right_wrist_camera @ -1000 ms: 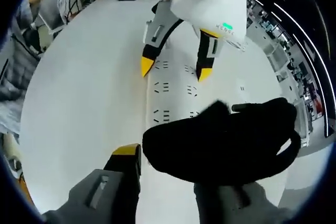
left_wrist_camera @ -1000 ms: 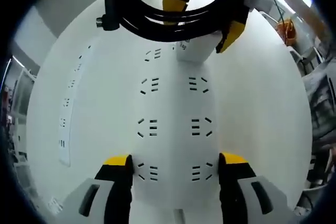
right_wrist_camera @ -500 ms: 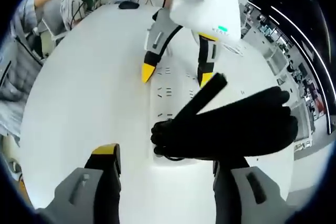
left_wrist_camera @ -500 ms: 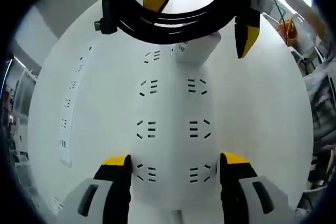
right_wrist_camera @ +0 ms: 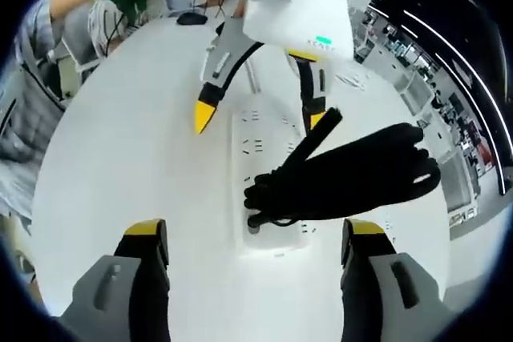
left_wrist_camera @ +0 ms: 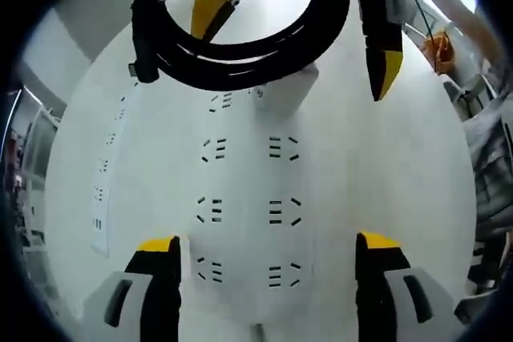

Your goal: Straighten the power strip on the desk, plug the charger into it

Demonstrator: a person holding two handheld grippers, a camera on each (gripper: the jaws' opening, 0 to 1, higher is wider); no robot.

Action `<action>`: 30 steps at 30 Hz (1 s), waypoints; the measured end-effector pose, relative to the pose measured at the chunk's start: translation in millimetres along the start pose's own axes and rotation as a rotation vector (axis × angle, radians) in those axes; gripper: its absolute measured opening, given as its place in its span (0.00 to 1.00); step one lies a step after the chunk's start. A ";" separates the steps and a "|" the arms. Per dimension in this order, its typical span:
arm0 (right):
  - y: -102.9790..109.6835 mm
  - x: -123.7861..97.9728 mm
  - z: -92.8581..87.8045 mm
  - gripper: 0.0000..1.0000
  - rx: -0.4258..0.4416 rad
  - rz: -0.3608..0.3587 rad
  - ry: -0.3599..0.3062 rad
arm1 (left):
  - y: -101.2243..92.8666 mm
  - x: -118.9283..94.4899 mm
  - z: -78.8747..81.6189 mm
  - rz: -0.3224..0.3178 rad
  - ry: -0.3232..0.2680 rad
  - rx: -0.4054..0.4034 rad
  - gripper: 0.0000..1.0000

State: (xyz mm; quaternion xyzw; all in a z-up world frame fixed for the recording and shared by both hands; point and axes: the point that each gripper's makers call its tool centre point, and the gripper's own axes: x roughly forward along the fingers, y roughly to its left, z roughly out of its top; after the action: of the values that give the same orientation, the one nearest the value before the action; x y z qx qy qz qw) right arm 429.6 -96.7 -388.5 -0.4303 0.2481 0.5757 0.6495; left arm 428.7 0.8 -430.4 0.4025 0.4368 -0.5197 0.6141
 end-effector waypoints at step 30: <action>-3.5 -10.0 10.1 1.00 0.162 -0.123 -0.232 | -0.9 -31.3 13.8 0.185 -0.289 -0.081 0.99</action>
State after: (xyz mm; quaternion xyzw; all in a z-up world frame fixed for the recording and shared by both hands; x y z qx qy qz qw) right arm 429.1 -93.4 -374.2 -0.3214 0.1904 0.5589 0.7403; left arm 427.1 -3.4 -396.4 0.3371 0.3259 -0.4952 0.7315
